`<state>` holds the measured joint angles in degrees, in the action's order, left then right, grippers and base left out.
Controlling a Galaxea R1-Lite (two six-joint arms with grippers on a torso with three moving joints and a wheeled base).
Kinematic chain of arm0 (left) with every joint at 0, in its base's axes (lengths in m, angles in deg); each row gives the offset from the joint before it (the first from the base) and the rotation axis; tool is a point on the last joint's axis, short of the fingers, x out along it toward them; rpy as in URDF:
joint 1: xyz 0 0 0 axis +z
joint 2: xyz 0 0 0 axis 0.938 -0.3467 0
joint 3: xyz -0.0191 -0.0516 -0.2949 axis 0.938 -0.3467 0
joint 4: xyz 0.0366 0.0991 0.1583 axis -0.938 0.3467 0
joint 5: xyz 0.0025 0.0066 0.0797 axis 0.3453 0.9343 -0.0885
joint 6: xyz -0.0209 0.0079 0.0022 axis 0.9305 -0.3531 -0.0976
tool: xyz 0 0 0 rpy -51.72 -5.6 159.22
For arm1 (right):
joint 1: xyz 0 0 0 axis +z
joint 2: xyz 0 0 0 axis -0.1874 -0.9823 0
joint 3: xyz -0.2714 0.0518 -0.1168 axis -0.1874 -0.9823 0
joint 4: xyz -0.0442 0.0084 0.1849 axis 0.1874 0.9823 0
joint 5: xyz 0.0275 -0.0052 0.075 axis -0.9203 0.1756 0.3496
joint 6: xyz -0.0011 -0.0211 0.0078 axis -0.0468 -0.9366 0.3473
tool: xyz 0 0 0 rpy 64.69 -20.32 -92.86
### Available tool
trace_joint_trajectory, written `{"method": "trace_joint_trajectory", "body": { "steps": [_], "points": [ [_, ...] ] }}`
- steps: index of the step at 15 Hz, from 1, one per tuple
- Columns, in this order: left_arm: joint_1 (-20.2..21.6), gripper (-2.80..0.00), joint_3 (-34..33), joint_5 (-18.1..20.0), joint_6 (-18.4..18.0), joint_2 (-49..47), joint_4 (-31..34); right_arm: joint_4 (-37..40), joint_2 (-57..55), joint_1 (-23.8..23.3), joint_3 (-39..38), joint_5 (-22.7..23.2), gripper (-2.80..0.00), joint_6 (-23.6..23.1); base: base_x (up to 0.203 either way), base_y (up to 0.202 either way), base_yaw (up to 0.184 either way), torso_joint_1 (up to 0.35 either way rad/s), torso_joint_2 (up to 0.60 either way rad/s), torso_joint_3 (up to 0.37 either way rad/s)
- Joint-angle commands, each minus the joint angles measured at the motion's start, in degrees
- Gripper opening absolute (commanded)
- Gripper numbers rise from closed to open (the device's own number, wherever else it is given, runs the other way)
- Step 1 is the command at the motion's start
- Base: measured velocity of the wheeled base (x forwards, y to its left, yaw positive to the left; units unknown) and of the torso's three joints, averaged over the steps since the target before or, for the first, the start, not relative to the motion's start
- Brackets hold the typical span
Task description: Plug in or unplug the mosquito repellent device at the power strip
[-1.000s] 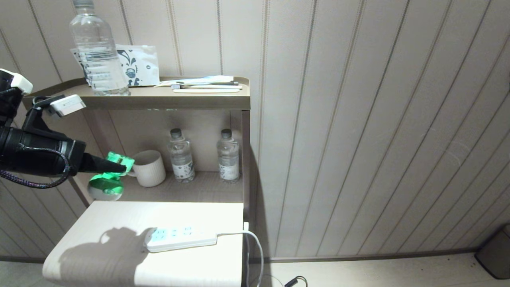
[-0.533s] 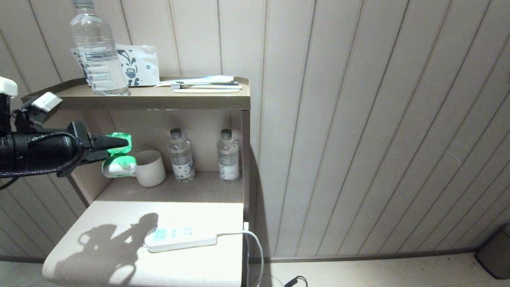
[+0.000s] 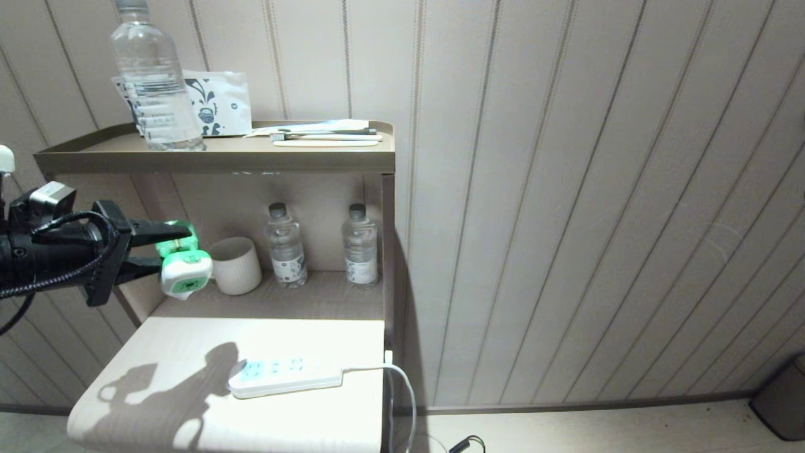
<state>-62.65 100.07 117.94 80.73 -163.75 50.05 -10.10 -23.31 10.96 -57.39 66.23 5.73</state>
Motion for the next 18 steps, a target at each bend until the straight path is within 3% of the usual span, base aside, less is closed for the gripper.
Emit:
{"method": "trace_joint_trajectory", "body": {
  "steps": [1, 3, 6, 9, 13, 18],
  "points": [
    [0.95, -2.80, -2.51, 0.24, 5.30, -0.08, -2.66, 0.01, -0.04, 0.02, 0.00, -0.01, -2.80, 0.03, 0.000, 0.000, 0.000, 0.000, 0.00, 0.000],
    [1.62, -2.80, -2.86, 0.69, 10.45, -1.44, -2.76, 0.04, -0.04, 0.02, 0.00, -0.01, -2.80, -0.02, 0.000, 0.000, 0.000, 0.000, 0.00, 0.000],
    [1.64, -2.80, -2.22, 4.46, 13.90, -3.28, 1.22, -0.02, -0.04, 0.02, 0.00, -0.01, -2.80, -0.02, 0.000, 0.000, 0.000, 0.000, 0.00, 0.000],
    [2.00, -2.80, -0.52, 4.78, 17.81, -6.34, 5.52, -0.03, -0.04, 0.02, 0.00, -0.01, -2.80, -0.02, 0.000, 0.000, 0.000, 0.000, 0.00, 0.000],
    [2.53, -2.80, 1.63, 5.96, 18.95, -12.55, 13.08, -0.04, -0.04, 0.02, 0.00, -0.01, -2.80, 0.07, 0.000, 0.000, 0.000, 0.000, 0.00, 0.000],
    [2.62, -2.80, 2.45, 8.17, 14.45, -14.88, 25.58, 0.00, -0.04, 0.02, 0.00, -0.01, -2.80, -0.02, 0.000, 0.000, 0.000, 0.000, 0.00, 0.000]
  ]
}}
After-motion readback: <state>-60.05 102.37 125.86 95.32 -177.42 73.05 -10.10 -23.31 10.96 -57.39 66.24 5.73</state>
